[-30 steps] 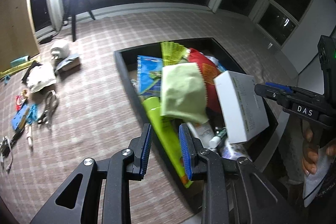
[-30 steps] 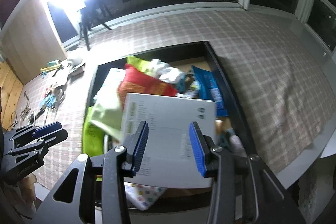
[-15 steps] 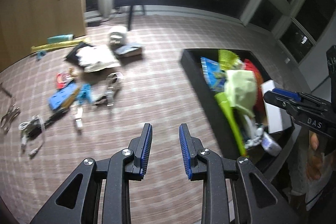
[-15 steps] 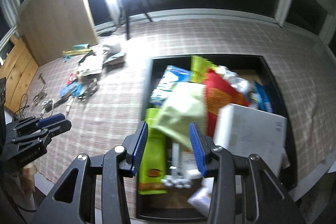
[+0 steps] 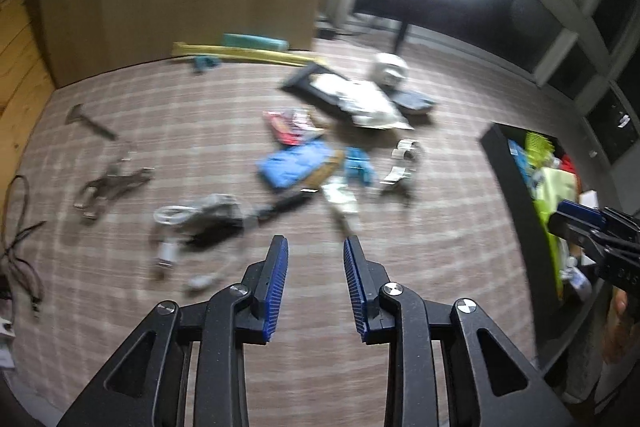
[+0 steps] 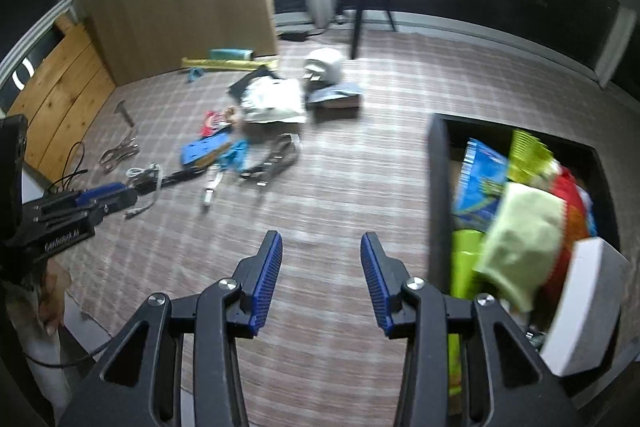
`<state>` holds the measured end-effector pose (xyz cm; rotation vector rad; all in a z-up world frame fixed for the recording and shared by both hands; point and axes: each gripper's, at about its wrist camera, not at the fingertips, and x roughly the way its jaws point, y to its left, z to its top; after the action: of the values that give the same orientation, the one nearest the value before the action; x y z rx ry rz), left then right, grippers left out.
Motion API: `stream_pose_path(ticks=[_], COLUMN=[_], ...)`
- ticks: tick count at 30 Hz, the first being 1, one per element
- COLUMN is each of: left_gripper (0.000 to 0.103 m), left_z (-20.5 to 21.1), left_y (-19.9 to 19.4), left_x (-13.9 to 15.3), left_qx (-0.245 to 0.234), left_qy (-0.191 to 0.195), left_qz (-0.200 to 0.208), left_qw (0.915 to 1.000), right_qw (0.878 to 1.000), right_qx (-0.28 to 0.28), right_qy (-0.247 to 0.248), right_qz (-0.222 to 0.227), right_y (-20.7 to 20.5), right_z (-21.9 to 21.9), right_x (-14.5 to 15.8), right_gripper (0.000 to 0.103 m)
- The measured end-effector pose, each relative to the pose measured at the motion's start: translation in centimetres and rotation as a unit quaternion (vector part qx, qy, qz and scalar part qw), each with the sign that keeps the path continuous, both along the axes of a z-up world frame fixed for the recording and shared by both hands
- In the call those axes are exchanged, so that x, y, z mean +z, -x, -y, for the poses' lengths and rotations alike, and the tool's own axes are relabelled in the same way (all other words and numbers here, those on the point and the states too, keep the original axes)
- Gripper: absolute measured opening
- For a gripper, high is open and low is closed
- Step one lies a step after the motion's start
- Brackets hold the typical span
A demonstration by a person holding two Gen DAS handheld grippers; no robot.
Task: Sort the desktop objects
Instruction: 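Move both tools back over the table toward the metal clip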
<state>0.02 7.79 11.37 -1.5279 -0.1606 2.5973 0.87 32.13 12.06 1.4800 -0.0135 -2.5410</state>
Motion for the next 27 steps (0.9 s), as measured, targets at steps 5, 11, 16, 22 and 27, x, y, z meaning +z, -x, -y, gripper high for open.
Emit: stream_pose_path(ticks=[5,11,16,22,27], left_gripper=[0.035,0.043,0.051,0.055,0.058], left_z=[6.1,11.4,14.8,16.2,16.2], left_y=[1.3,3.0,4.9,6.9,8.5], left_x=[-0.9,-2.8,-5.3,-7.1,-8.2], left_qx=[0.017,0.007,-0.011,-0.036,-0.054], left_qy=[0.026,0.06,0.089,0.124,0.126], left_qz=[0.007,0.025,0.056,0.068,0.078], left_qw=[0.9995,0.9978,0.9944,0.9892,0.9875], right_qw=[1.0,0.999,0.998,0.996,0.994], right_qx=[0.02,0.032,0.036,0.038,0.034], right_qy=[-0.001,0.002,-0.007,-0.025,-0.034], right_qz=[0.014,0.038,0.059,0.081,0.095], right_y=[1.3,3.3,5.4,7.4,8.6], right_z=[4.3,8.8,11.5,13.7,14.5], right_x=[-1.1,-3.1,-5.0,-7.2,-8.7], right_gripper=[0.04,0.04,0.04,0.04,0.04])
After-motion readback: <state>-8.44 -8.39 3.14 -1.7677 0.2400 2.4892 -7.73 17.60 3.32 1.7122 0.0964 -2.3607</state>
